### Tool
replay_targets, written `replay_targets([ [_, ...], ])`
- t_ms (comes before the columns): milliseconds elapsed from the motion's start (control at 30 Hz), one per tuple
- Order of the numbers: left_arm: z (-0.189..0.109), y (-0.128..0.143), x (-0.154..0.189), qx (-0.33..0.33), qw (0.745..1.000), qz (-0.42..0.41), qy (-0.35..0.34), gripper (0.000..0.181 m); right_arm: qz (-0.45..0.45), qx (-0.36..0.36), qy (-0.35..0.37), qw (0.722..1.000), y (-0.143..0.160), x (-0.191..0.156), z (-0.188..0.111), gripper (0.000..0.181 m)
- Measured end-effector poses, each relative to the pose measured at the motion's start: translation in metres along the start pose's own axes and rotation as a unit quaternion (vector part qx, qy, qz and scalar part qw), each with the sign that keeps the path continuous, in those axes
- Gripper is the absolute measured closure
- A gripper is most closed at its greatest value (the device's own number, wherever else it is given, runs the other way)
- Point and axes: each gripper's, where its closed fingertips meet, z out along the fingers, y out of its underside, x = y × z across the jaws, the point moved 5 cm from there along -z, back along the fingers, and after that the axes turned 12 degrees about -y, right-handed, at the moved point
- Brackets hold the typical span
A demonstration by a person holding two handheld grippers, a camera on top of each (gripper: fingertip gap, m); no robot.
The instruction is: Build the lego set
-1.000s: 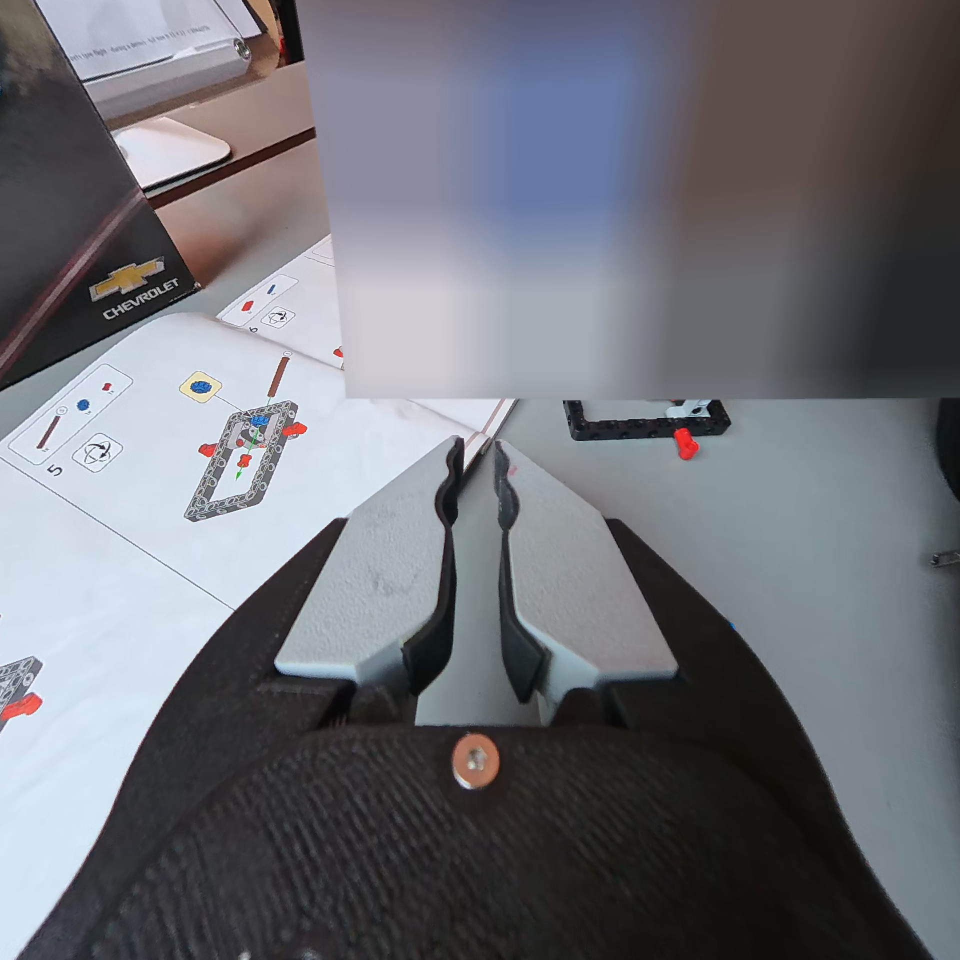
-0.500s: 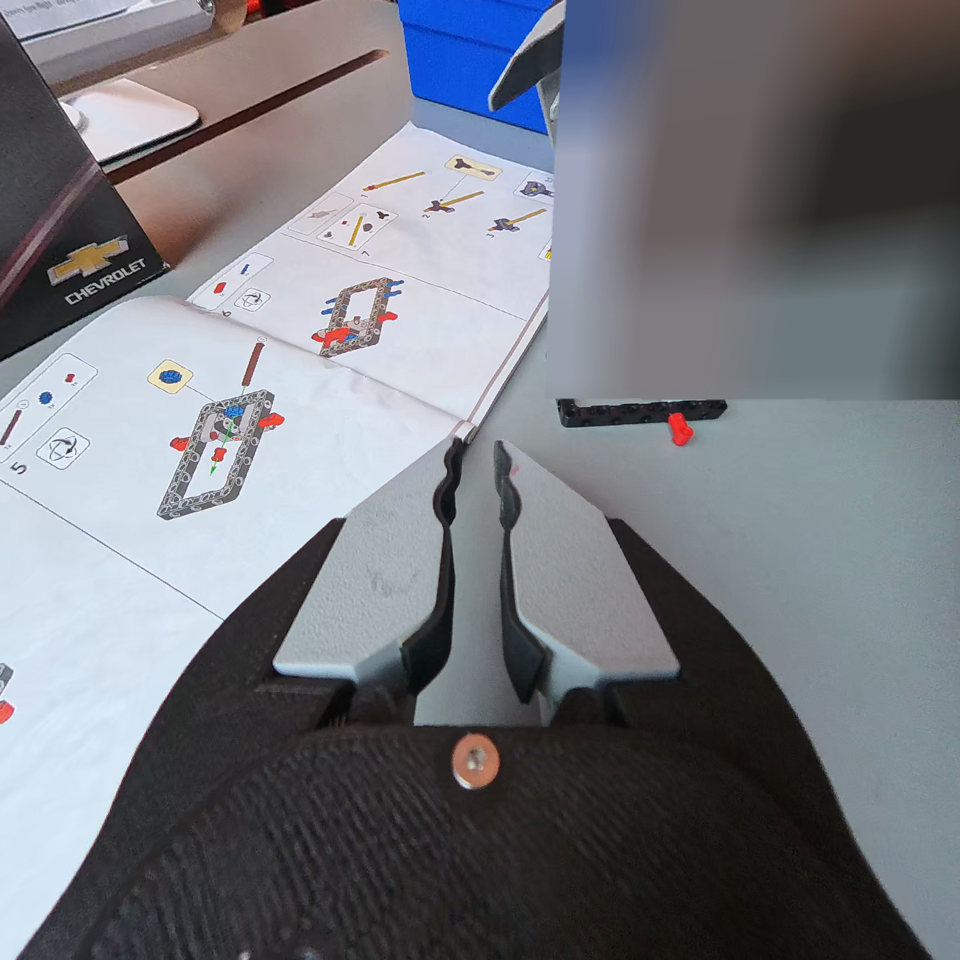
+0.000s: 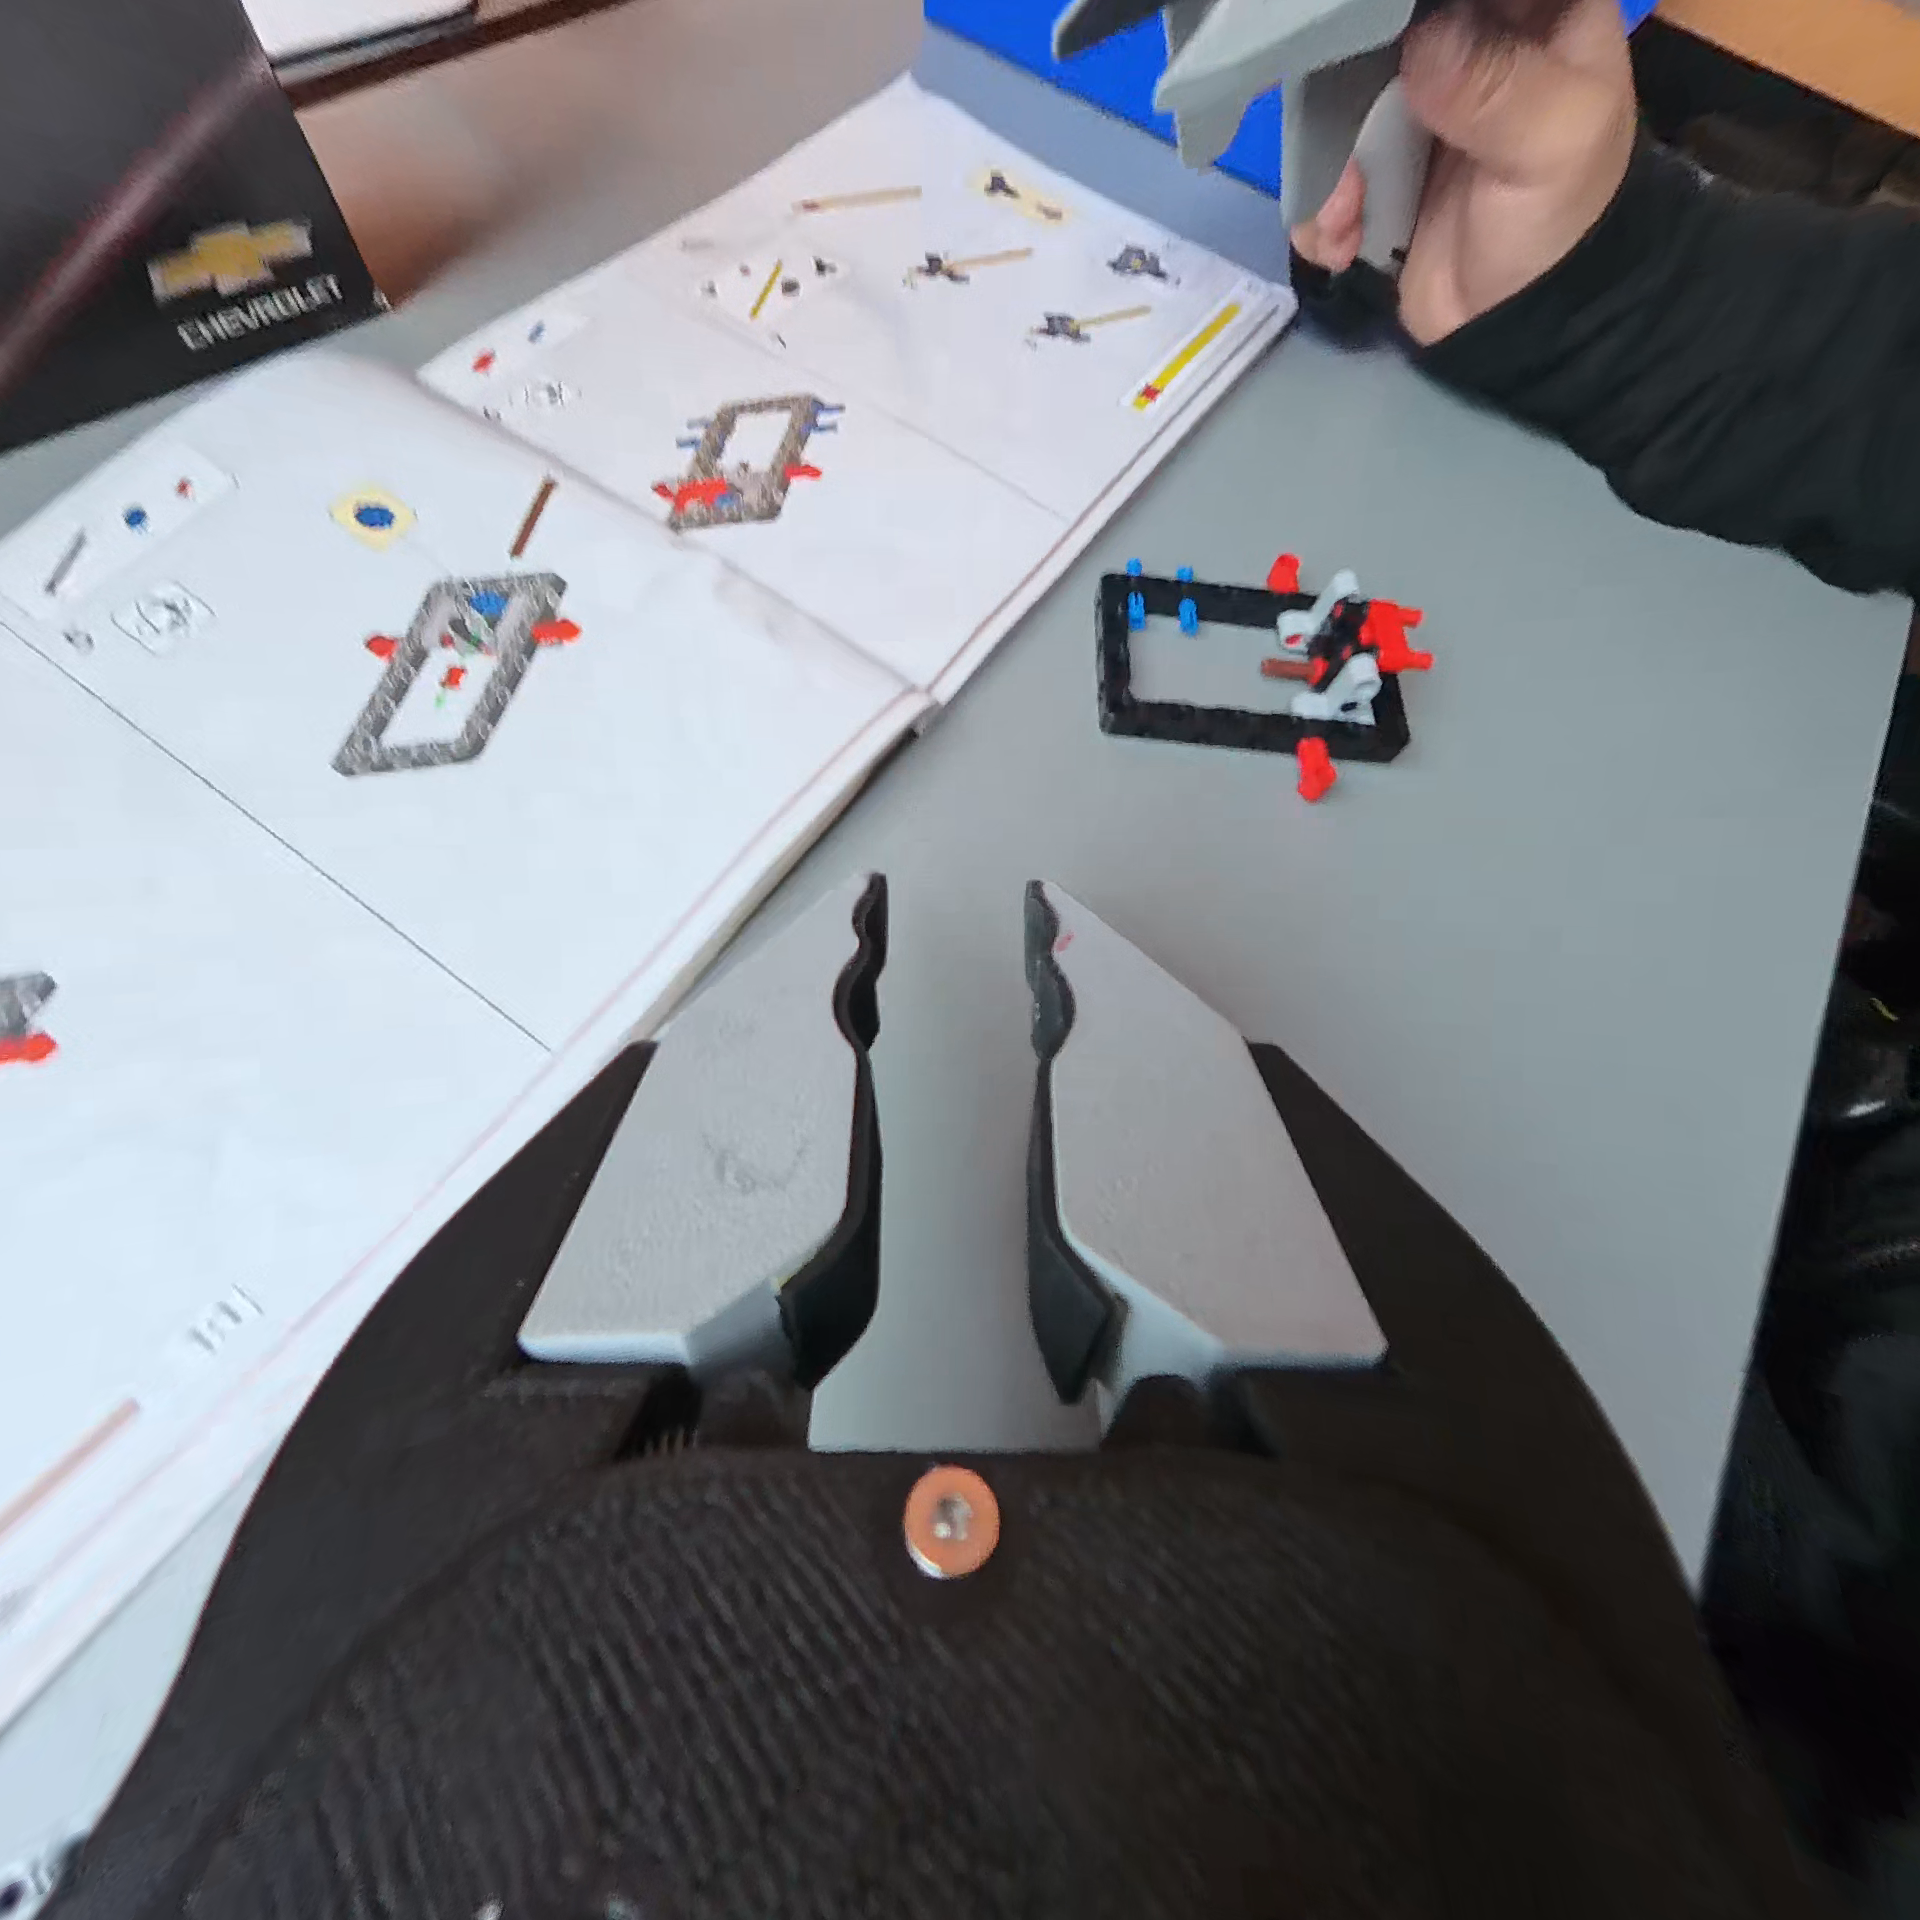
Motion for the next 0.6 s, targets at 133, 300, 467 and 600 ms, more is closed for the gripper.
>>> replay_targets([
  [133,-0.002,-0.007,0.016,-0.026,1.0,0.007,-0.003,0.15,0.012,-0.004,0.021,1.0,-0.005,0.001,-0.012,0.14],
  [300,0.035,-0.058,0.035,-0.029,0.997,0.076,-0.005,0.138,0.075,-0.067,0.026,0.995,-0.004,-0.007,-0.029,0.124],
  [467,0.096,-0.086,0.054,-0.078,0.984,0.155,0.032,0.129,0.074,-0.187,0.064,0.977,0.022,-0.013,-0.03,0.124],
  [600,0.129,-0.082,0.048,-0.125,0.976,0.174,0.031,0.126,0.141,-0.224,0.099,0.959,0.035,-0.011,-0.027,0.121],
])
